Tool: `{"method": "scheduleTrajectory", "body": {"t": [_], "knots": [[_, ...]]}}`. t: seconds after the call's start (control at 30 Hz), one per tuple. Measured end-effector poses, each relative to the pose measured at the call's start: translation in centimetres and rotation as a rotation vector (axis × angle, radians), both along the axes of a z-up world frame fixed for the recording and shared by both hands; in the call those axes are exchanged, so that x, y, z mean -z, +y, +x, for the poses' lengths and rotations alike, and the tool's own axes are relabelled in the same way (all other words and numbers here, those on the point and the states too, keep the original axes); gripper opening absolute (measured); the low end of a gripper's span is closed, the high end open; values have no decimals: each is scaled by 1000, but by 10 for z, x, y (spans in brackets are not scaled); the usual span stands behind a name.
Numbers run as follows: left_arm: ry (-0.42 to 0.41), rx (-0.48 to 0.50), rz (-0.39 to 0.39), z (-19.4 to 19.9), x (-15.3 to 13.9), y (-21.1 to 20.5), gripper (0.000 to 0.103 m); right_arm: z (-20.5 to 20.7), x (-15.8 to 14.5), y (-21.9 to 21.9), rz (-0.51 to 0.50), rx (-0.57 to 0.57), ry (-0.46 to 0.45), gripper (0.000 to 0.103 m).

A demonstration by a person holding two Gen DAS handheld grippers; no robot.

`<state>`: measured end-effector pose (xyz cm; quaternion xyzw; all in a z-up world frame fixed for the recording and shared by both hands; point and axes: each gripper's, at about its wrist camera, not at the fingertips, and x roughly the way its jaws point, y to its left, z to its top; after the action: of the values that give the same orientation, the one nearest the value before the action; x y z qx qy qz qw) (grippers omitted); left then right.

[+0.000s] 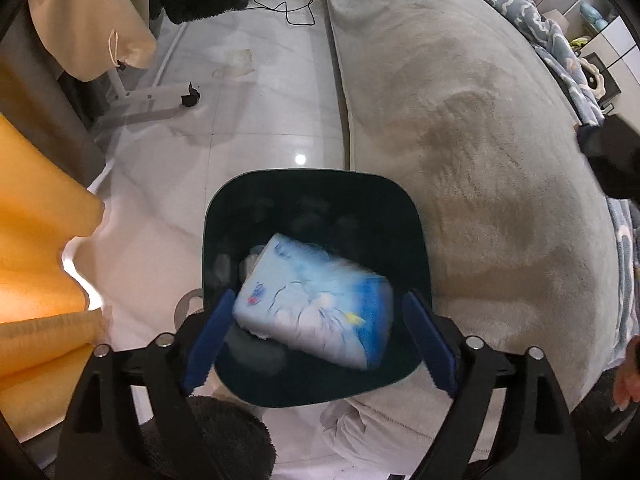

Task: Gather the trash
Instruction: 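Carry the wipes pack and black curved piece over the green bin and release both, then move both tools back over the bed toward the tape roll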

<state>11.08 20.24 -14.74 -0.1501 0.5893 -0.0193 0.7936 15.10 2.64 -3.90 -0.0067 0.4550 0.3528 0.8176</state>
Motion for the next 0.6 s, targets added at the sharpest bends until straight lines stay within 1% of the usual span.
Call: {"method": "scheduleTrajectory", "body": {"t": [0.07, 0.27, 0.47, 0.6], "knots": [[-5, 9, -14, -2, -2, 3, 91, 1, 4, 6, -10, -6, 7, 48], [-51, 13, 3, -10, -17, 14, 91, 4, 20, 23, -39, -23, 33, 48], [-140, -6, 42, -20, -41, 29, 83, 7, 42, 40, -82, -42, 67, 48], [-232, -14, 69, -27, -62, 38, 77, 9, 60, 51, -106, -53, 95, 48]]}}
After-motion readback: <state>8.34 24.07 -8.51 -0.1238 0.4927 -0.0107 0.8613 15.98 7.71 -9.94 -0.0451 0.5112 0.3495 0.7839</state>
